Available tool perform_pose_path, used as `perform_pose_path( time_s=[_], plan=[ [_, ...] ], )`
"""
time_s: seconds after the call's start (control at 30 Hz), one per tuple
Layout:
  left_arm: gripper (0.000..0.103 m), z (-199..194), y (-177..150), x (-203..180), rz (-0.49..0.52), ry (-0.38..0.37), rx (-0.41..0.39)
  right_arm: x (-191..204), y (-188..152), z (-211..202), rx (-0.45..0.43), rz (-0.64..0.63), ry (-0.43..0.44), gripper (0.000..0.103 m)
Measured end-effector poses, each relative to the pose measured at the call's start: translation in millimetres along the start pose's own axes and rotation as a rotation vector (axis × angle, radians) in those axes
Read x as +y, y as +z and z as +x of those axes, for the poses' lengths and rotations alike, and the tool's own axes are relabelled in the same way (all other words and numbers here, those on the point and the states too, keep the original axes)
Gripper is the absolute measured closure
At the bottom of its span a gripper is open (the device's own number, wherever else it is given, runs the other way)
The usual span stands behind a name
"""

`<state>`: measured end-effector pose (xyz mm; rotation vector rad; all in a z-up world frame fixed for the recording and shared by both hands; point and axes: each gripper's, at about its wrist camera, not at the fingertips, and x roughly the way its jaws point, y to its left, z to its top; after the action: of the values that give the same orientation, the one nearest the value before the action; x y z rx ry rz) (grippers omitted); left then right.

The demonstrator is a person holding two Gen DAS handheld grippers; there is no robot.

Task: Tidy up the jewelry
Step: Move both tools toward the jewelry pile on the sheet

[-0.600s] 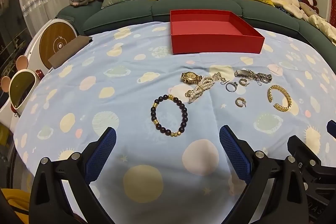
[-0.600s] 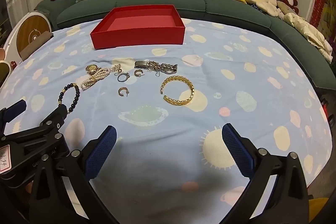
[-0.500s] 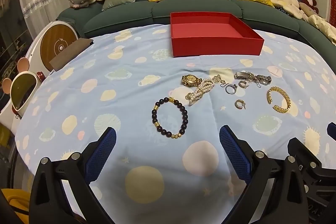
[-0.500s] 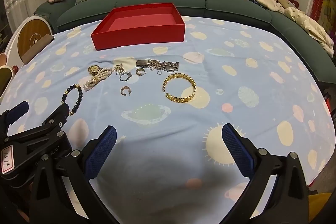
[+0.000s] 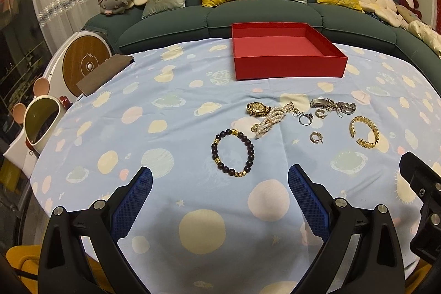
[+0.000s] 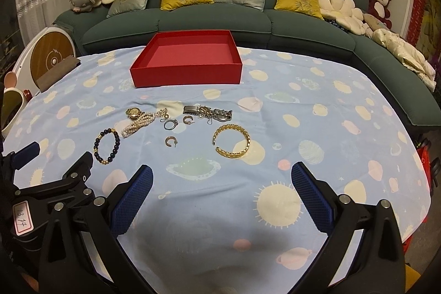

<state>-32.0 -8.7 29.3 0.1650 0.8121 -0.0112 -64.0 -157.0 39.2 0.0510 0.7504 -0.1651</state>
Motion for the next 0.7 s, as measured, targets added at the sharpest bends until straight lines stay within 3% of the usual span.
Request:
perform_pose_path(
  time_s=[0.17,0.4,0.7],
  plan=[
    [0.007,13,-3,2,-0.01,-0.021,0.016,-2,-5,13,-0.008,0.025,0.01,0.005],
    [0.007,19,-7,4,0.012,0.019,-0.022,-2,-18,39,0.072,0.025,-0.006,0.005],
    [0.007,7,0,-5,0.011,0.006,-0.018,-10,-9,22,0.083,0.04,-0.018,0.005]
  ],
)
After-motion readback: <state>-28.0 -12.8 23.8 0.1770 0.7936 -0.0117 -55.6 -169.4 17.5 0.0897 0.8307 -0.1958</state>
